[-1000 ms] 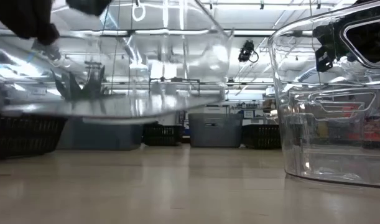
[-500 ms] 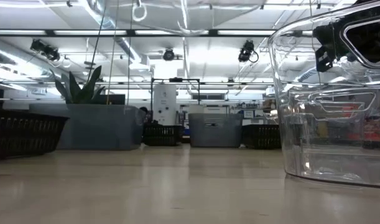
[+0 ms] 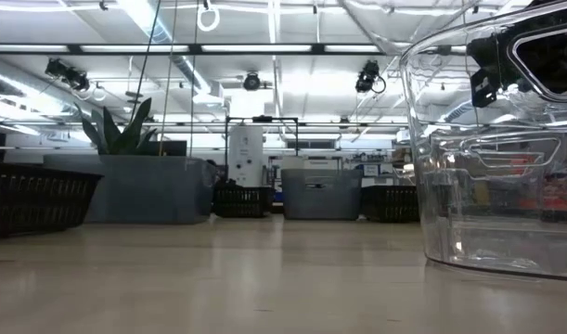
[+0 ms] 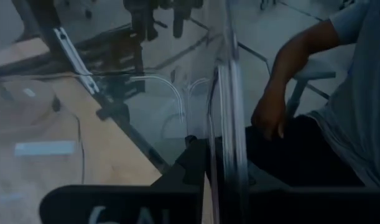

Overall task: Stack baskets by color
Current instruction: Stack the bottom left transparent bin on the bottom right transparent bin

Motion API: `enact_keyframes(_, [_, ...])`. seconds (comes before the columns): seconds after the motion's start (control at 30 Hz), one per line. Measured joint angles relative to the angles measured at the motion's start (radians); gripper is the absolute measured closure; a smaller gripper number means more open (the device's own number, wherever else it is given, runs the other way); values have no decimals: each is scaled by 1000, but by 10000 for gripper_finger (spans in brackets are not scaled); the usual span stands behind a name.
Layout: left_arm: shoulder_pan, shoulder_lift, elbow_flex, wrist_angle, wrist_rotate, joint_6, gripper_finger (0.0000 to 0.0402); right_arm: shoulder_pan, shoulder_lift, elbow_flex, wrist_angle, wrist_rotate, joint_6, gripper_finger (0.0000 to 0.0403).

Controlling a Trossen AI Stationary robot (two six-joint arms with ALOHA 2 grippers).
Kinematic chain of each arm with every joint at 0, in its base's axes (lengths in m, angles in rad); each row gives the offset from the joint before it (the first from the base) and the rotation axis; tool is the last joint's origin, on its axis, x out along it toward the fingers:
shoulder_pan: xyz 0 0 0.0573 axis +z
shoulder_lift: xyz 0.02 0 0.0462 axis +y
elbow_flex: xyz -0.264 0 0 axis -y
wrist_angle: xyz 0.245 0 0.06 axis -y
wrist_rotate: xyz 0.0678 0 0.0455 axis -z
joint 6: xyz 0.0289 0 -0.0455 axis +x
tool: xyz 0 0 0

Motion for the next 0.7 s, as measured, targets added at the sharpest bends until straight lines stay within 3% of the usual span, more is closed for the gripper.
enact_keyframes(0.7, [122,336,350,2,95,-31,381,0,0,0,0,0,0,369])
